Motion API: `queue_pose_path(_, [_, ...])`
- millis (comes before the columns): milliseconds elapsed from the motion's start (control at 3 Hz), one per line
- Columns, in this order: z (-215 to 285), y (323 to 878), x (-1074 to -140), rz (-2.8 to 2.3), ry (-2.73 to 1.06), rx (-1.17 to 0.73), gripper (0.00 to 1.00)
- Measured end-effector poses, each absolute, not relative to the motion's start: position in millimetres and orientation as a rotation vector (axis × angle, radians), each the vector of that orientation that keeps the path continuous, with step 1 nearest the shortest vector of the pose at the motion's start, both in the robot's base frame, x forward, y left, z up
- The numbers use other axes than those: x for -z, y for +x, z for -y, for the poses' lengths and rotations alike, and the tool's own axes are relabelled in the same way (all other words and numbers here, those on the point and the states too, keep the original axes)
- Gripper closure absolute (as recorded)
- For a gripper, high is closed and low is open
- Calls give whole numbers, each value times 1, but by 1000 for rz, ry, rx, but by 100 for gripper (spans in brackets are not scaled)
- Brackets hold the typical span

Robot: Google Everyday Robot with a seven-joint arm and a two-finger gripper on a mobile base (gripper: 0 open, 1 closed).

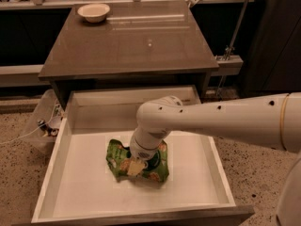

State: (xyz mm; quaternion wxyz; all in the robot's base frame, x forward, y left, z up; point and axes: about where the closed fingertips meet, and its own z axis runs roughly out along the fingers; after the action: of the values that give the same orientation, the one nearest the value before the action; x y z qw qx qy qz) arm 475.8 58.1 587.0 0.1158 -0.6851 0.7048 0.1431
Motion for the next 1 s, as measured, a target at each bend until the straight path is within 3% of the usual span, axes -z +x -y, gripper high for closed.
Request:
queue_pose_path(333, [-47,479,-601,-2077,-2008,-377,89])
queue_pose_path(667, [-26,481,-644,-2062,-1982,-281,100])
queue_pose_path(1000, [-12,478,-708,-1984,-1947,-174,100])
